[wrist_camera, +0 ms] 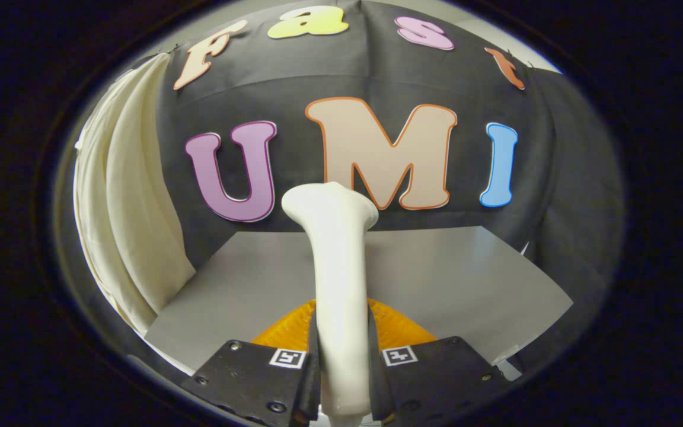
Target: Iron the clothes twice with a garment steamer, once on the left side and once on the right side.
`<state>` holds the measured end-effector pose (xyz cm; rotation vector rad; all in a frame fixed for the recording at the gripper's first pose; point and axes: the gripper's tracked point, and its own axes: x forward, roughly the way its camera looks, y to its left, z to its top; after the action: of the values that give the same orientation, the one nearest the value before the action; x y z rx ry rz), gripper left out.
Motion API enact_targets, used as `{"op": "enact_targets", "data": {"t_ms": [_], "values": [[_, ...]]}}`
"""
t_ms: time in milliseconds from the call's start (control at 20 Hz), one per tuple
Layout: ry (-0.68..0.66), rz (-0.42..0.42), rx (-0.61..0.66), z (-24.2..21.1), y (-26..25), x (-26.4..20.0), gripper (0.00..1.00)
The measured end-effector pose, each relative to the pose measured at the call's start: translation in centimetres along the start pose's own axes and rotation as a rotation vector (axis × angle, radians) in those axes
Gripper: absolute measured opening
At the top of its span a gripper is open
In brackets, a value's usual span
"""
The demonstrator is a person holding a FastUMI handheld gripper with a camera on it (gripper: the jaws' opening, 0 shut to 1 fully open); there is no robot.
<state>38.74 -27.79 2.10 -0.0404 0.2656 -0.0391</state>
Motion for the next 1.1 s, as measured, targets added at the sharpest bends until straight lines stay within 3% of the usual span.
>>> {"op": "enact_targets", "data": {"t_ms": [550, 1100], "values": [[-0.169, 0.082, 0.067, 2.3, 1.4, -10.2, 0.32], [-0.271, 0.162, 0.043, 4.3, 8.9, -19.6, 0.31]]}}
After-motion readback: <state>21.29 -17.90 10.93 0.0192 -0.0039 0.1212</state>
